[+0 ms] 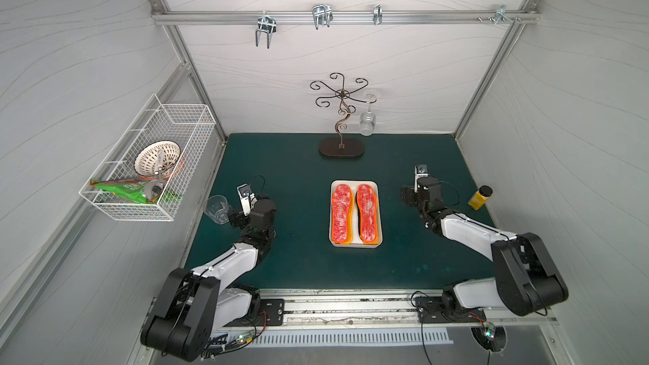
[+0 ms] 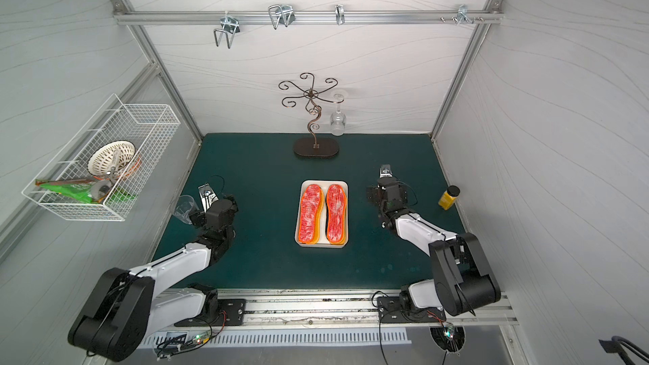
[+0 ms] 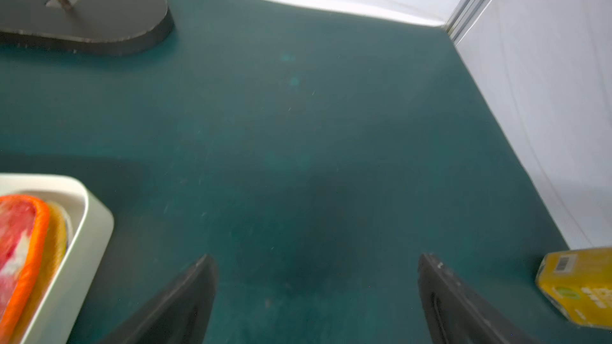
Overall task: Put the insoles into the storage box
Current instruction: Reset both arms
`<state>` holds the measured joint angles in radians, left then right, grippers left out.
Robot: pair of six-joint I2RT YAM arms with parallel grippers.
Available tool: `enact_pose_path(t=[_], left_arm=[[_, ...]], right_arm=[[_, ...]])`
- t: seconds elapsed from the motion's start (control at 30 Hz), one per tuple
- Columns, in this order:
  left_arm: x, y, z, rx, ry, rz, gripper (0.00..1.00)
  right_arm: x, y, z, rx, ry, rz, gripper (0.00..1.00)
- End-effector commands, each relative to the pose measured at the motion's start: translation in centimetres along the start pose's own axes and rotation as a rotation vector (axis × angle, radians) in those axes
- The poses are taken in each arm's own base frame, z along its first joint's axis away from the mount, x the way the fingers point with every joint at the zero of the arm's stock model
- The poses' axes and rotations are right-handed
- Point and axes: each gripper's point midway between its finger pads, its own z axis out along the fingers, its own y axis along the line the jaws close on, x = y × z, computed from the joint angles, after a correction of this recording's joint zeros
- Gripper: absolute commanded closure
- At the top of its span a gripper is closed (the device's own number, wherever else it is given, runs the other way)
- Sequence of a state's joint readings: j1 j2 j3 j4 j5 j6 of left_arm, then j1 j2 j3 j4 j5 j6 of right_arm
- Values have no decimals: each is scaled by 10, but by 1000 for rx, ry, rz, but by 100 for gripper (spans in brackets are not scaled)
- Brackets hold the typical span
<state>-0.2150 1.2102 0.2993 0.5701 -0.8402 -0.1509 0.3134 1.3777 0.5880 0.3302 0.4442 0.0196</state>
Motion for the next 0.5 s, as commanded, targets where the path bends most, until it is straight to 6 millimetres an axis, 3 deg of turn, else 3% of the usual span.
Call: enact_pose_path(t=[0.0, 0.2, 0.47], left_arm=[[-22, -15, 13, 71, -96, -67, 1], [-19, -40, 40, 103, -48, 15, 1], [-11, -54, 39, 190, -62, 41, 3]], right_arm=[[-9, -10, 6, 28, -71, -6, 1], [-2, -17, 24, 42, -78, -9, 1], [16, -12, 42, -33, -30, 9, 1]])
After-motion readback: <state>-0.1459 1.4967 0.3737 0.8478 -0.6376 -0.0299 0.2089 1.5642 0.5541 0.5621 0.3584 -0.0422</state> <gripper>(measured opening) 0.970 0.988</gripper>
